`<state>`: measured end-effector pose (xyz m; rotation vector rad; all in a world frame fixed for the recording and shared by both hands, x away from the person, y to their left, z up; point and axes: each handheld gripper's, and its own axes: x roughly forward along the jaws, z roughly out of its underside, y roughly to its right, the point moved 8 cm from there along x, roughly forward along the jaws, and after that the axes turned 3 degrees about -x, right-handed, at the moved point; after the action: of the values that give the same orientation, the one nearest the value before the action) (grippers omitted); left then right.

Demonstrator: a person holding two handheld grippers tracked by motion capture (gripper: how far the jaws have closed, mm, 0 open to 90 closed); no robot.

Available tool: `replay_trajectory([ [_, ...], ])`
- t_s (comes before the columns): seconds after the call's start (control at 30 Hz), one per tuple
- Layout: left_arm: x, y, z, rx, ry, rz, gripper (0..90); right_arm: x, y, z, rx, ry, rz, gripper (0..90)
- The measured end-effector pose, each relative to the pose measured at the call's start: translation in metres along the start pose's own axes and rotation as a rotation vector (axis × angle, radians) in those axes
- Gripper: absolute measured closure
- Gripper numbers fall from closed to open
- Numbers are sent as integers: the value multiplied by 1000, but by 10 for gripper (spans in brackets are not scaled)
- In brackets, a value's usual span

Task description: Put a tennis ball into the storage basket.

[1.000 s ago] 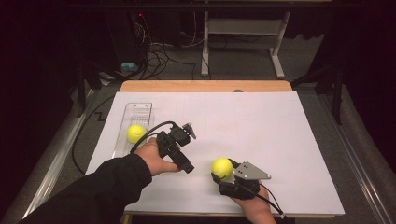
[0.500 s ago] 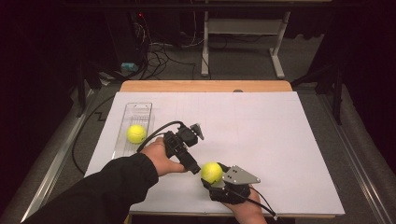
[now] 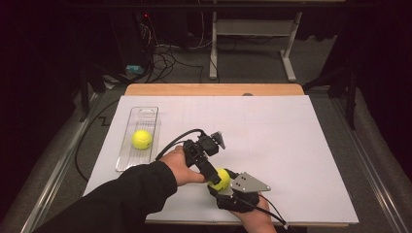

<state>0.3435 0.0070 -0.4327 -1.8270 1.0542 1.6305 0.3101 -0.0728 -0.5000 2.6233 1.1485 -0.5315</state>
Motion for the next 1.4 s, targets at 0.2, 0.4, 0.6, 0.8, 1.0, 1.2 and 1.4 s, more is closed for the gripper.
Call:
replay_trajectory([
  [0.2,10,5,-6,8,-11,21,7,-1,1,-3,2,16,2,277],
  [0.4,19,9,-8,8,-28,42,7,-3,1,-5,2,27,-5,277],
  [0.6,29,13,-8,4,-45,62,26,-3,2,-6,-7,38,-5,276],
  [0.8,34,15,-7,2,-55,93,129,-2,3,-6,-6,40,1,276],
  [1.0,33,17,-8,-8,-44,137,230,-2,4,-6,-3,37,8,275],
  [1.2,33,17,-8,-3,-51,132,263,-1,4,-5,-5,37,9,274],
  [1.4,33,17,-8,-5,-48,125,266,-1,4,-5,-8,37,4,267],
])
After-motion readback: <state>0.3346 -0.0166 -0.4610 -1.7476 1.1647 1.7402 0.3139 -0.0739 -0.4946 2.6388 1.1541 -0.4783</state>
